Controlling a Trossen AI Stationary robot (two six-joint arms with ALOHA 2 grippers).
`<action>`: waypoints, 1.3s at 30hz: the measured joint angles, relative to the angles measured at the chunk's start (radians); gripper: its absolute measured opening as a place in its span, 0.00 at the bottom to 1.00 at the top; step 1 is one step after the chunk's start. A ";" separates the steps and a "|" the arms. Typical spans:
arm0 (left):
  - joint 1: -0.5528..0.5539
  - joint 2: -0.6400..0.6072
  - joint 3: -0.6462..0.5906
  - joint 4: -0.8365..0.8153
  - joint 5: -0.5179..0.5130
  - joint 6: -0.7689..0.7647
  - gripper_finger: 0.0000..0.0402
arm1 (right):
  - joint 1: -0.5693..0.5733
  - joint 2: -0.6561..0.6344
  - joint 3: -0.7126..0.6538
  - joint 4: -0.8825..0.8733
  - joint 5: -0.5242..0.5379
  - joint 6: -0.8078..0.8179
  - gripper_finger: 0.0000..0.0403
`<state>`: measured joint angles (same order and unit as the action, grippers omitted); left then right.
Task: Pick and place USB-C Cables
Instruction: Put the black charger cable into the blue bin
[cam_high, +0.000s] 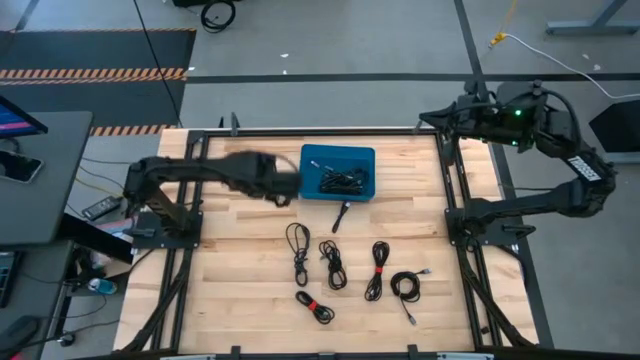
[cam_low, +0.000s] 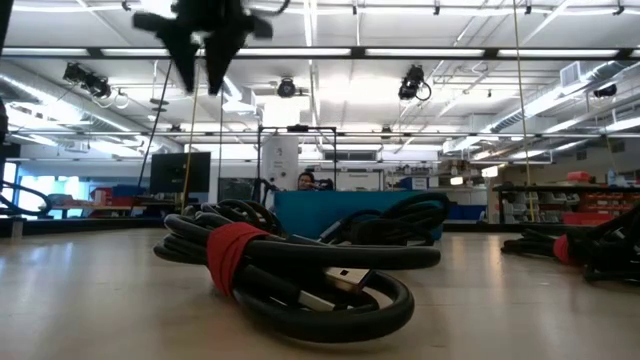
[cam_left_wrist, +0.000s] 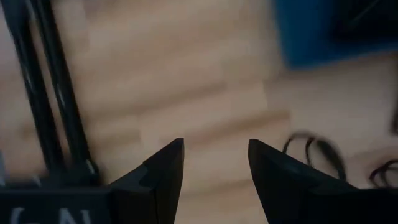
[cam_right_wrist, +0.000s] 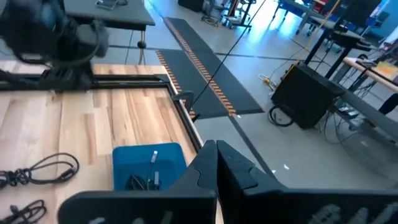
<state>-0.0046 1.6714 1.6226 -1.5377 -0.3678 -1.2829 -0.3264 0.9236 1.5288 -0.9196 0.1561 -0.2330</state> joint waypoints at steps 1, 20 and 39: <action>-0.012 0.000 -0.050 0.034 0.035 -0.044 0.46 | 0.000 0.001 0.000 0.000 0.000 -0.008 0.00; -0.137 0.000 -0.410 0.657 0.274 -0.365 0.46 | 0.000 0.054 -0.001 0.005 -0.001 -0.077 0.01; -0.155 0.000 -0.648 1.003 0.276 -0.434 0.46 | 0.000 0.054 -0.001 0.014 -0.001 -0.073 0.01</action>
<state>-0.1600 1.6711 0.9747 -0.5342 -0.0918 -1.7165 -0.3267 0.9771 1.5280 -0.9060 0.1551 -0.3065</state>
